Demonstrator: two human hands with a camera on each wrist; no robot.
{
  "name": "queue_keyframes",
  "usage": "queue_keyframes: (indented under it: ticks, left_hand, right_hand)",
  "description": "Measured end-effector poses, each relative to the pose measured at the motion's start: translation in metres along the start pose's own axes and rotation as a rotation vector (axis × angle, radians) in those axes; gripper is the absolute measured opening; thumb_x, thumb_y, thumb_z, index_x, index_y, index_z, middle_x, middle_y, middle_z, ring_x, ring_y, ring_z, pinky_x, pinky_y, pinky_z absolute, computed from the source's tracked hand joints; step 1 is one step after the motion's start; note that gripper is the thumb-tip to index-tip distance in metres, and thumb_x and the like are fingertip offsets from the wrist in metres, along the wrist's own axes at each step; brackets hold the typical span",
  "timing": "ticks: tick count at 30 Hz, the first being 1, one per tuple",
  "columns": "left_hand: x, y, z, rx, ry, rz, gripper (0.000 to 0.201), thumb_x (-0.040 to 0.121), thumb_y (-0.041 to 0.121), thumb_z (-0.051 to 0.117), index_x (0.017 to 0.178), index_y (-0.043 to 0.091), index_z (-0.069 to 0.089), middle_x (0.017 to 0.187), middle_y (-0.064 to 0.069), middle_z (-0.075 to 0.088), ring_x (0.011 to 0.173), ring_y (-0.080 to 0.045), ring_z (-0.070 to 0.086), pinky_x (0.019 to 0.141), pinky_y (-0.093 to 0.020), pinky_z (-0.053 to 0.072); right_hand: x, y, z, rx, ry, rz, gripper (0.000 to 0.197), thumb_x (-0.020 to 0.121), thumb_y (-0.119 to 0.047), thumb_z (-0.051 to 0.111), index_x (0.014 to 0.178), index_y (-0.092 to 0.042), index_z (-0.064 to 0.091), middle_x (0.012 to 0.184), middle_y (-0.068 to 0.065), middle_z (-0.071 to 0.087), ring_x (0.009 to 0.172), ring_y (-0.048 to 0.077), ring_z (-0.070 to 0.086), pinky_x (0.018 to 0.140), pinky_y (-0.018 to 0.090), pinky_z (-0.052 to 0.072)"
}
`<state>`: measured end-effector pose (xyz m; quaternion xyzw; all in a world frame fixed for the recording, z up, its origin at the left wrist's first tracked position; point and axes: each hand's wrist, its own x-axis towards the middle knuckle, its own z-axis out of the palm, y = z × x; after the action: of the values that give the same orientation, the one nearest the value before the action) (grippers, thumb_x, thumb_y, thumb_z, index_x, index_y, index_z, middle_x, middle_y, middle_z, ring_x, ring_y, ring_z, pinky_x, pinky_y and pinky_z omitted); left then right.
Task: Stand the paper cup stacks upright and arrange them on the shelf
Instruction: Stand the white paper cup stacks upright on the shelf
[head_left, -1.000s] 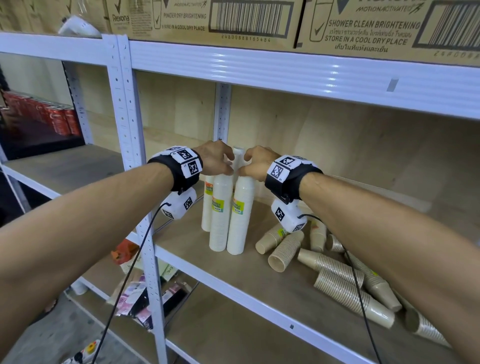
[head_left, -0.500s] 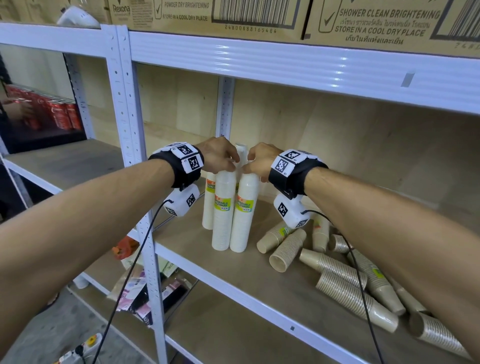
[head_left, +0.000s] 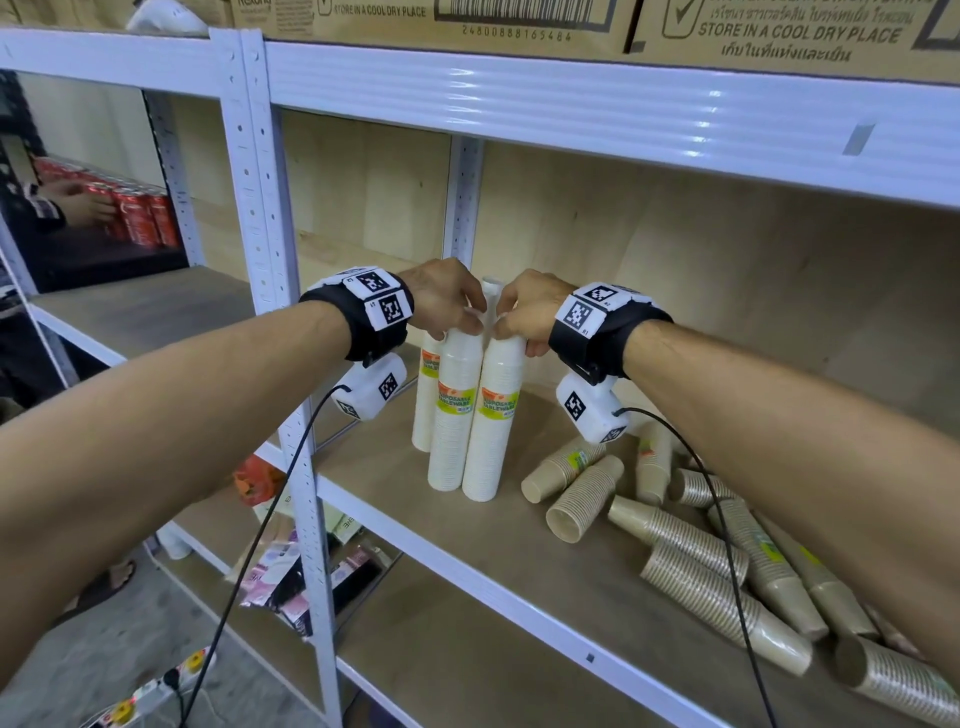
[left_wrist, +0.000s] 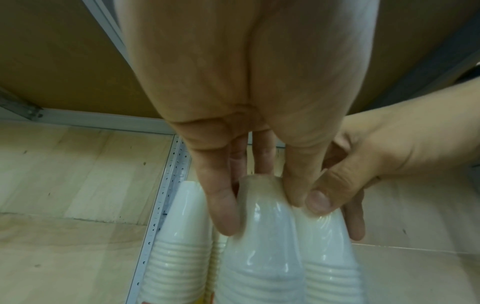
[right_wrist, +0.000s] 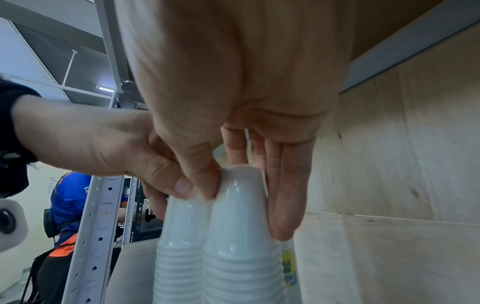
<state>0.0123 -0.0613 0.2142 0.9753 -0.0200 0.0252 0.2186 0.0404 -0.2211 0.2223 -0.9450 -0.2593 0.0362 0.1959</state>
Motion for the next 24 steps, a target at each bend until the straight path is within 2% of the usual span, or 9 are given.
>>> queue_keyframes:
  ticks: [2,9,13,17,21,24]
  left_hand:
    - [0.002,0.001,-0.001,0.013,-0.008,0.001,0.039,0.087,0.026,0.071,0.124,0.015,0.065,0.119,-0.006,0.064,0.08,-0.022,0.073,0.074,-0.034,0.062]
    - [0.006,0.001,-0.006,0.017,-0.022,-0.017,0.037,0.086,0.024,0.073,0.121,0.016,0.067,0.117,-0.006,0.066,0.086,-0.023,0.073,0.079,-0.039,0.062]
    - [0.006,-0.001,-0.012,0.02,-0.014,-0.028,0.036,0.086,0.024,0.072,0.121,0.016,0.066,0.118,-0.006,0.066,0.085,-0.022,0.073,0.08,-0.038,0.061]
    - [0.004,-0.008,-0.019,0.009,0.023,-0.036,0.033,0.087,0.02,0.071,0.119,0.014,0.067,0.113,-0.006,0.066,0.083,-0.02,0.072,0.072,-0.028,0.06]
    - [-0.001,-0.016,-0.025,0.01,0.044,-0.055,0.033,0.086,0.018,0.072,0.118,0.013,0.068,0.115,-0.004,0.063,0.085,-0.023,0.071,0.072,-0.03,0.06]
    - [-0.004,-0.023,-0.028,0.011,0.06,-0.068,0.033,0.086,0.016,0.072,0.118,0.011,0.068,0.114,-0.004,0.063,0.084,-0.022,0.07,0.068,-0.028,0.059]
  right_hand:
    - [0.001,-0.001,0.0,0.0,-0.007,-0.008,0.031,0.08,-0.018,0.069,0.109,-0.007,0.066,0.084,0.009,0.066,0.079,0.031,0.072,0.072,0.039,0.062]
    - [0.006,0.0,-0.003,0.034,-0.018,-0.016,0.031,0.082,-0.019,0.07,0.111,-0.01,0.065,0.088,0.008,0.066,0.074,0.026,0.07,0.062,0.029,0.059]
    - [0.01,-0.004,-0.003,0.051,-0.006,-0.037,0.031,0.081,-0.017,0.071,0.111,-0.008,0.065,0.096,0.013,0.069,0.076,0.028,0.07,0.065,0.032,0.059]
    - [0.016,-0.01,-0.001,0.086,0.013,-0.058,0.031,0.081,-0.016,0.071,0.11,-0.007,0.065,0.094,0.012,0.068,0.073,0.027,0.068,0.063,0.031,0.059]
    - [0.021,-0.016,0.006,0.13,0.02,-0.073,0.027,0.081,-0.016,0.073,0.107,-0.01,0.065,0.089,0.007,0.065,0.073,0.025,0.066,0.055,0.024,0.053]
    - [0.024,-0.02,0.011,0.14,0.029,-0.088,0.027,0.082,-0.016,0.072,0.107,-0.008,0.067,0.092,0.01,0.066,0.076,0.026,0.068,0.059,0.029,0.057]
